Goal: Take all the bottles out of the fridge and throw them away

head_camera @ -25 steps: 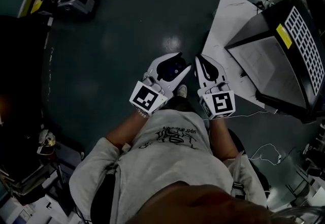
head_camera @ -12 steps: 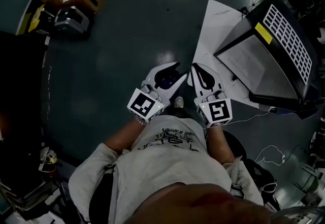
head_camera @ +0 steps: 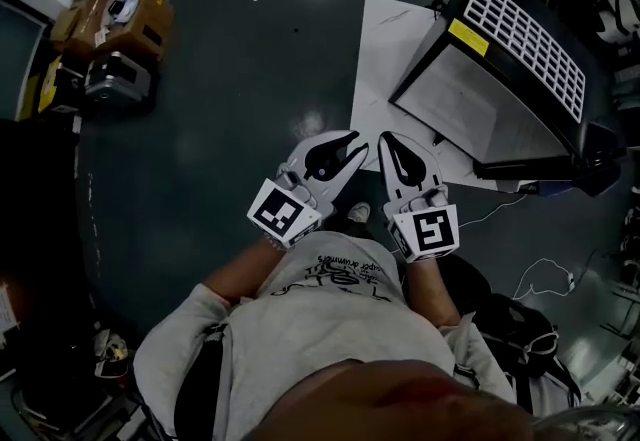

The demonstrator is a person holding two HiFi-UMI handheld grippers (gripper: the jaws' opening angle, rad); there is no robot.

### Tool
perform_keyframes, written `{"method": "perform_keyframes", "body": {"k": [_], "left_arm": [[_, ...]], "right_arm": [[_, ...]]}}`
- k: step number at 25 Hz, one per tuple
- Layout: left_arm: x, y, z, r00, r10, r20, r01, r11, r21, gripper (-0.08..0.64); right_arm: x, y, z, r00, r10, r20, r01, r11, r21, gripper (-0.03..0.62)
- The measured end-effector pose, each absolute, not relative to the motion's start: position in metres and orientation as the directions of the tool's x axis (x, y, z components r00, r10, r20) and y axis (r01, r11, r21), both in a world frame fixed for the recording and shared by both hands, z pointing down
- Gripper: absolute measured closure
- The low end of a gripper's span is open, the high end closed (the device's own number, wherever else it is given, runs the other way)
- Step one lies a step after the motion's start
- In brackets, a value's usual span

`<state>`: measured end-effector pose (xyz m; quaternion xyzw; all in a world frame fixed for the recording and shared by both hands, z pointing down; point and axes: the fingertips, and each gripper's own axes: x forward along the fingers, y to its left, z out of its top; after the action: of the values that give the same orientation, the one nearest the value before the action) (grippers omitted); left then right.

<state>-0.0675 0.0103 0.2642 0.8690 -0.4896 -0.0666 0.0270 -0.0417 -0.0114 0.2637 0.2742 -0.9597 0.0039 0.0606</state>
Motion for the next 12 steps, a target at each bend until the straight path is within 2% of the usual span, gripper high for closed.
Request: {"method": "perform_keyframes", "body": {"k": [12], "left_arm": [[0.026, -0.004, 0.246, 0.648, -0.752, -0.124, -0.739, -0.659, 0.135, 0.509]], "right_arm": [[0.048, -0.027, 0.253, -0.768, -0.631, 0.112, -0.632, 0.775, 0.032, 0.583]]}}
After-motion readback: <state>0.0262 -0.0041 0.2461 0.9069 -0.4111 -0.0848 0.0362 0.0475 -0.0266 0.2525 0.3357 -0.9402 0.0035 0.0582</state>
